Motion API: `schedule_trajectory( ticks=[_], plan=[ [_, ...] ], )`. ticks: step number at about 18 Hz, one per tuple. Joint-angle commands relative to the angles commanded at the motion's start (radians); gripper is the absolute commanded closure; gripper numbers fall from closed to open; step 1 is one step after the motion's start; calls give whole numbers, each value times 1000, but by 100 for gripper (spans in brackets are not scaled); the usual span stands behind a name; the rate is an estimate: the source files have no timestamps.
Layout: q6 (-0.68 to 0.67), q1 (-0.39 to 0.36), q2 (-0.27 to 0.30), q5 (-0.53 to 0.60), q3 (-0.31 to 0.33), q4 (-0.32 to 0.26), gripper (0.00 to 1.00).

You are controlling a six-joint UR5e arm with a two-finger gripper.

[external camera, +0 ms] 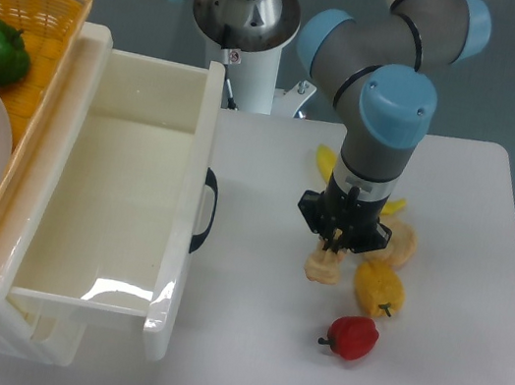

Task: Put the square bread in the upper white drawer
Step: 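Close the gripper on the square bread piece on the table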

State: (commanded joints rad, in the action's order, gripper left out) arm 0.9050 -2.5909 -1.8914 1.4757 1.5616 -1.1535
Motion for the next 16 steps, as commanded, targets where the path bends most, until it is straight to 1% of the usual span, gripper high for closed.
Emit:
schedule_trajectory(
  ticks=[11,16],
  plan=[
    [-2,-20,5,-2,-3,-3,98],
    [-3,-21,24,-27,-5,-3,98]
  ],
)
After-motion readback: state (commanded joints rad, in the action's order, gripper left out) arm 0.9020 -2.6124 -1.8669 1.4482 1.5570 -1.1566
